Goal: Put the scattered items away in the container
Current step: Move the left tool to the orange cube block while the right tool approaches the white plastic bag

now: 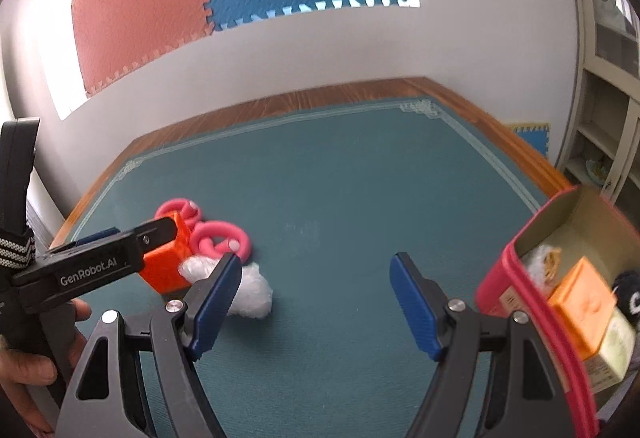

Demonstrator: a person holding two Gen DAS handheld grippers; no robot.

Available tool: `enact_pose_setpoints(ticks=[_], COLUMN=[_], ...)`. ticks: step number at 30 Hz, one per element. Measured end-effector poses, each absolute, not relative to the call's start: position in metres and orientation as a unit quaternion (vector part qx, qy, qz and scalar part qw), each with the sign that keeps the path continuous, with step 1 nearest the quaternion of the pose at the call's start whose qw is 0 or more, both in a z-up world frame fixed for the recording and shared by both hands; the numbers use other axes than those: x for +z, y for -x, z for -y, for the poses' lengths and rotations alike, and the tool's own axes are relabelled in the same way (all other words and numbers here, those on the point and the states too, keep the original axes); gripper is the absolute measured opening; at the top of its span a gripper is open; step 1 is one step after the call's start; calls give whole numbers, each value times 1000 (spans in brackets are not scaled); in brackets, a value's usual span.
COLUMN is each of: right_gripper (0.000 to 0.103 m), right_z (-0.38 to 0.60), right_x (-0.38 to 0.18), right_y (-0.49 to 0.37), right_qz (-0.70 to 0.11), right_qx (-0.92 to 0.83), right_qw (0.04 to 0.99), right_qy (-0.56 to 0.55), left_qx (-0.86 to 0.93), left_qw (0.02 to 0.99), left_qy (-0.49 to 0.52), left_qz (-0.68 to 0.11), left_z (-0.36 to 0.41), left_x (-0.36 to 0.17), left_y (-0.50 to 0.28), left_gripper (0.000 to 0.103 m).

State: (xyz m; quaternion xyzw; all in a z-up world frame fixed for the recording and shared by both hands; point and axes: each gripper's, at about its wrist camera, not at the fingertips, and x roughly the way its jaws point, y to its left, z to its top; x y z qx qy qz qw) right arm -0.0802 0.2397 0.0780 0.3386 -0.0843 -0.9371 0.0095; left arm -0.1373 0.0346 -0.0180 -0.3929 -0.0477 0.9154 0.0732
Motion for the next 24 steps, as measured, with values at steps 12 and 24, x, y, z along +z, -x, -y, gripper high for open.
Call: enact_pose_setpoints(ticks=[12, 24], right_gripper=[80, 81], right_z=[-241, -222], right_x=[62, 57], right_y=[85, 94], right_qz=[88, 75], right_qx=[-930, -928], right_qw=[10, 65], right_qy=[-355, -360], left_qx=[914, 917], left_qw=[43, -5], left_qy=[401, 397], left_qz=[48, 43], left_z=[-31, 2], left_x=[-37, -30], left_y=[145, 142], left_gripper=[91, 91])
